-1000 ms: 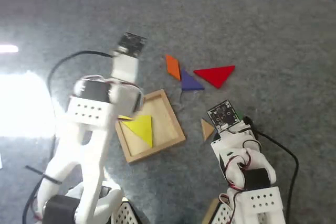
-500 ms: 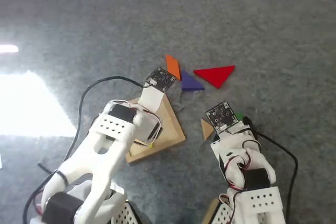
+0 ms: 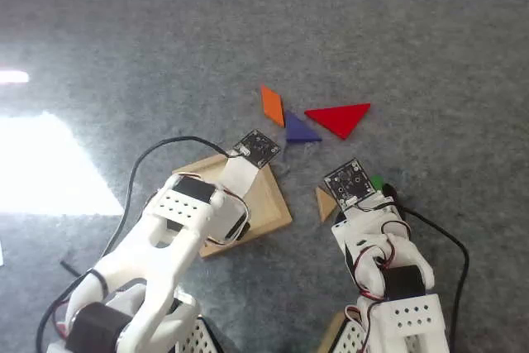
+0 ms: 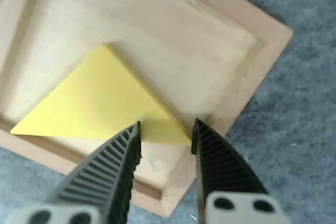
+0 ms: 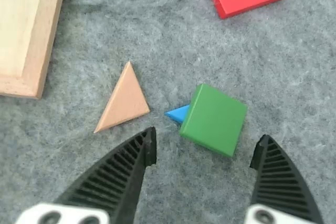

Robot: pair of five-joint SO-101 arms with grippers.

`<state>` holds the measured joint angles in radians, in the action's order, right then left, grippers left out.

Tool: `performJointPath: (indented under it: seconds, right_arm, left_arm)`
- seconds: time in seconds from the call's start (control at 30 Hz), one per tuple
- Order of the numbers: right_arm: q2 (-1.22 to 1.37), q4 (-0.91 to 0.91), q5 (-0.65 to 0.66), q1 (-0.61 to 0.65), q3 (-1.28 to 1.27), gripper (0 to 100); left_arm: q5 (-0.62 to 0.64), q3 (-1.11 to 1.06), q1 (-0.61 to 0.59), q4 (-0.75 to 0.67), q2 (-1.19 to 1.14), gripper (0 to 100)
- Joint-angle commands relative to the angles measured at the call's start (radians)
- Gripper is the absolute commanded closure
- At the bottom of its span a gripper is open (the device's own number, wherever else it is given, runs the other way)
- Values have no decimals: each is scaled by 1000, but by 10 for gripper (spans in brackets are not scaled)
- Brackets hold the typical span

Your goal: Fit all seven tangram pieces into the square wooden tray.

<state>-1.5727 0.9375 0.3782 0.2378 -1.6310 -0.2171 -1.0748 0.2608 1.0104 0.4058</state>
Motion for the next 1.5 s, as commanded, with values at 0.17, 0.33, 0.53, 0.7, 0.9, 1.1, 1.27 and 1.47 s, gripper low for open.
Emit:
performJointPath:
  seconds: [0.17,0.33,0.53,0.7,0.9,1.1,1.27,1.47]
  right_arm:
    - [-21,-1,18,4,5,702]
    - [-21,-1,18,4,5,702]
    - [-21,-1,18,4,5,702]
    - [-21,-1,18,4,8,702]
    - [-10,8,20,-124,71,702]
    - [54,133,20,-147,218,702]
    - [257,134,35,-143,493,702]
    - [782,96,48,-142,812,702]
  left_arm:
    - [-224,18,-233,77,12,877]
    - [-327,79,-305,140,14,874]
    - [-341,173,-310,288,132,873]
    - [-238,294,-324,400,460,873]
    - [-178,59,-571,282,1036,872]
    - [-199,-269,-683,178,1181,754]
    - [-167,-297,-661,115,1083,684]
    - [-60,-326,-660,6,980,684]
